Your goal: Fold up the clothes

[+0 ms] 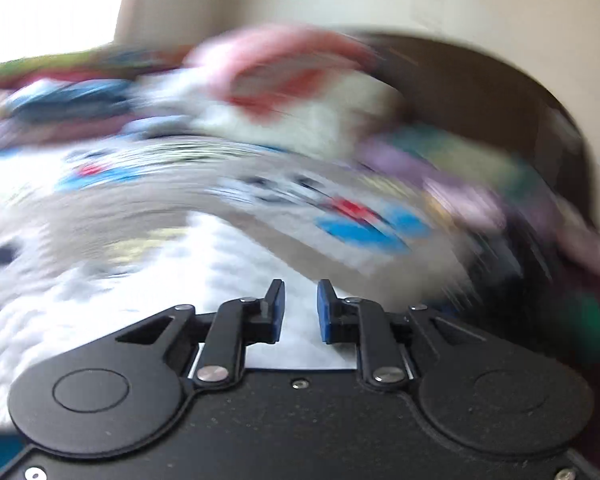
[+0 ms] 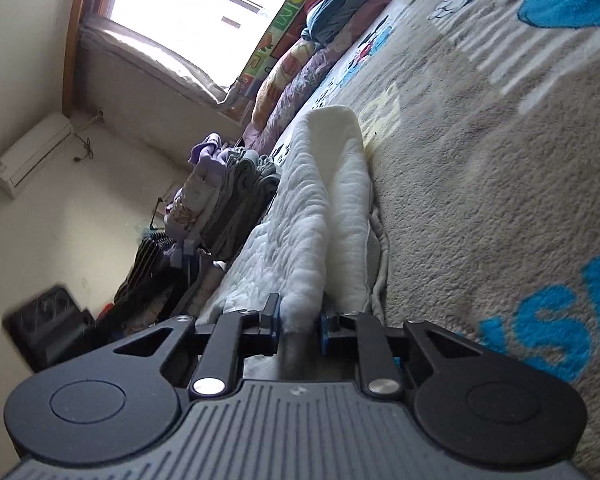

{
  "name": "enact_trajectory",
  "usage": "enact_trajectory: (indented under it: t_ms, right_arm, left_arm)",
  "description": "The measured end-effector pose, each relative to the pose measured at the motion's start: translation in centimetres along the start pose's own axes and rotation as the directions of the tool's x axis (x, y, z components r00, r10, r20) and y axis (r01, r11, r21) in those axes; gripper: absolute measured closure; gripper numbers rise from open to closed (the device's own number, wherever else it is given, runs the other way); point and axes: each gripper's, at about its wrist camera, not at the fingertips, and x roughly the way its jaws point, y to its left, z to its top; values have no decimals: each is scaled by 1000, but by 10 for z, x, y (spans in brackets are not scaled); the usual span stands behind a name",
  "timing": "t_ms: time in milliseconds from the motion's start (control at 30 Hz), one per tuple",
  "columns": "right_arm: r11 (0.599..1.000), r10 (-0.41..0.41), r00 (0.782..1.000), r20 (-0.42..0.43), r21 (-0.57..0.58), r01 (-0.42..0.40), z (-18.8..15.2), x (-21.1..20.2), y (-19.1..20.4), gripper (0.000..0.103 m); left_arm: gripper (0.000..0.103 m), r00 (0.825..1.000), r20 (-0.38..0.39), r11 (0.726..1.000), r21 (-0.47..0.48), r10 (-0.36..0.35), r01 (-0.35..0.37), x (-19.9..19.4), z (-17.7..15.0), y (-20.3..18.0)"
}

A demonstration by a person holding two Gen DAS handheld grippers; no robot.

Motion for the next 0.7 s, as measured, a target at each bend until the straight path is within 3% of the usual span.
enact_trajectory:
  t_ms: [100, 200, 233, 300, 433, 533, 567, 600, 700]
  right_arm:
    - [1000, -3, 1000, 1, -22, 3, -3, -4, 1, 85]
    - [999, -7, 1000, 6, -34, 7, -6, -10, 2, 85]
    - [999, -7, 1000, 5, -36, 7, -7, -10, 3, 85]
    - [999, -6, 1000, 5, -35, 6, -7, -10, 3, 86]
    - [1000, -3, 1000, 7, -30, 4, -8, -13, 2, 86]
    - [999, 4, 1000, 11, -36, -4, -8, -15, 5, 87]
    - [999, 6, 1000, 13, -37, -6, -8, -15, 6, 88]
    - [999, 9, 1000, 14, -39, -8, -8, -16, 7, 89]
    - [999, 16, 1000, 18, -45, -15, -8, -17, 10, 91]
  left_arm:
    - [87, 993, -18, 986, -123, 113, -114, 30, 31, 12]
    - [84, 977, -107, 973, -115, 186, -198, 76, 65, 10]
    - [81, 969, -150, 973, -93, 195, -210, 93, 73, 8]
    - [62, 946, -238, 971, -43, 220, -237, 124, 88, 5]
    - [62, 866, -403, 955, 110, 296, -275, 169, 94, -3]
    - [82, 784, -500, 929, 229, 368, -290, 197, 87, -6]
    - [90, 761, -514, 918, 248, 396, -310, 202, 84, -5]
    - [90, 737, -528, 906, 266, 423, -329, 207, 81, -3]
    - [94, 697, -574, 896, 181, 430, -405, 221, 78, 14]
